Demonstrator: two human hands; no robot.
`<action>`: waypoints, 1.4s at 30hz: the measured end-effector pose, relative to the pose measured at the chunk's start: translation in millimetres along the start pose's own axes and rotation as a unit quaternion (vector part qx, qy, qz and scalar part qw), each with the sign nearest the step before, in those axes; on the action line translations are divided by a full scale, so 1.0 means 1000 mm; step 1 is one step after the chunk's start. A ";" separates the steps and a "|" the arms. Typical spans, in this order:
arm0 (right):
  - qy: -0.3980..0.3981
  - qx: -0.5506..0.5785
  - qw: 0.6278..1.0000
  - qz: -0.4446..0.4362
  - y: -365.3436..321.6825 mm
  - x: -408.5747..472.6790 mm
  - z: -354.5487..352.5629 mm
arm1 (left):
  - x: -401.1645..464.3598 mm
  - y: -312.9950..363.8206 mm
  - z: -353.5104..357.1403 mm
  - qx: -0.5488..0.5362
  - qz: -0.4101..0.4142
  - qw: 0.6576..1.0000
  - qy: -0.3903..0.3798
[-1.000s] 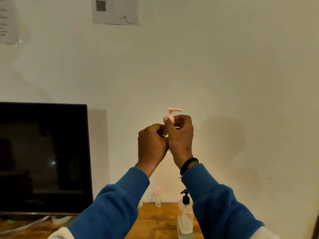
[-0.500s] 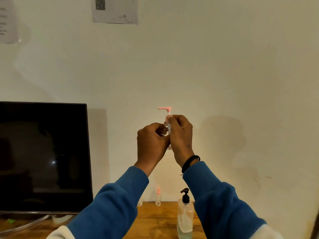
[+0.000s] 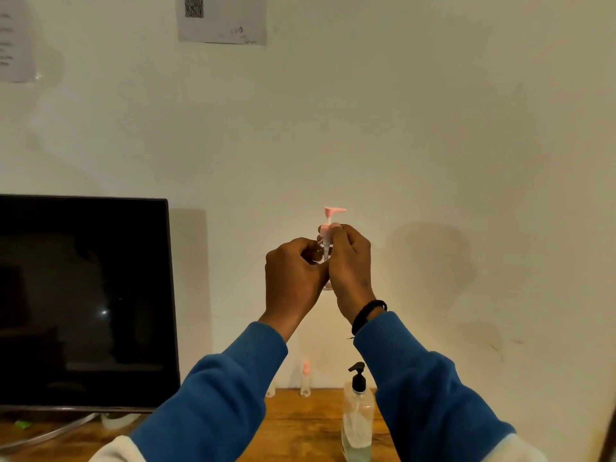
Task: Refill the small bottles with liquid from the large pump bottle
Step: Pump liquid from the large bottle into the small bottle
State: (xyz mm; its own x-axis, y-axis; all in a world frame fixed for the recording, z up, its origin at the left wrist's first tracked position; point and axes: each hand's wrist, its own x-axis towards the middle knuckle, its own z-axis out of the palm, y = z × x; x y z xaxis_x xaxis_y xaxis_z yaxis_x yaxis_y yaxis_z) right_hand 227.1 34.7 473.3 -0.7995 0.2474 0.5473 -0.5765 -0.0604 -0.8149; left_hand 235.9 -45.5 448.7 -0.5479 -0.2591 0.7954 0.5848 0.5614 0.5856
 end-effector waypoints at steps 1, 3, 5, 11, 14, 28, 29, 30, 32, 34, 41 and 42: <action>-0.003 0.003 1.000 -0.002 -0.001 -0.001 0.000 | -0.001 0.000 0.000 -0.001 0.000 1.000 -0.001; -0.007 0.006 1.000 -0.007 0.000 -0.002 -0.001 | -0.002 0.000 0.001 0.000 0.000 1.000 -0.001; -0.011 -0.005 1.000 -0.003 0.001 -0.002 -0.001 | -0.001 -0.001 0.002 0.005 0.001 1.000 -0.003; 0.013 -0.024 1.000 -0.009 0.003 -0.002 0.000 | -0.001 -0.003 0.002 0.013 0.010 1.000 -0.001; 0.001 -0.006 1.000 -0.003 0.003 -0.002 0.000 | -0.001 -0.003 0.002 0.006 0.001 1.000 -0.001; -0.003 -0.002 1.000 0.012 0.001 0.000 -0.003 | -0.004 -0.001 -0.001 0.004 0.005 1.000 -0.006; -0.018 -0.003 1.000 0.015 0.000 0.000 -0.005 | -0.004 -0.001 -0.001 0.003 0.006 1.000 -0.008; -0.032 -0.010 0.999 0.013 0.000 0.002 -0.007 | -0.004 -0.002 -0.002 0.003 0.005 1.000 -0.009; -0.034 -0.050 0.998 -0.005 -0.002 0.006 -0.010 | -0.005 -0.005 -0.004 0.004 0.002 1.000 -0.013; -0.019 -0.092 0.995 -0.027 -0.011 0.013 -0.014 | -0.005 -0.010 -0.006 0.010 0.000 1.000 -0.019; -0.274 -0.426 0.861 0.037 -0.077 0.053 -0.023 | -0.004 -0.018 -0.007 0.036 -0.022 0.997 -0.064; -0.313 -0.471 0.824 0.045 -0.081 0.057 -0.022 | -0.005 -0.018 -0.006 0.036 -0.020 0.997 -0.068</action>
State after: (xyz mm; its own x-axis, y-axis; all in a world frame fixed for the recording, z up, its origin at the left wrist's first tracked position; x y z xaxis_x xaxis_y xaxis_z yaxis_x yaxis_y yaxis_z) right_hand 232.4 75.5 566.6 -0.9321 -0.2820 0.2272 -0.3593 0.7984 -0.4832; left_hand 231.8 -59.2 435.1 -0.6494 -0.1755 0.7400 0.5195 0.6082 0.6002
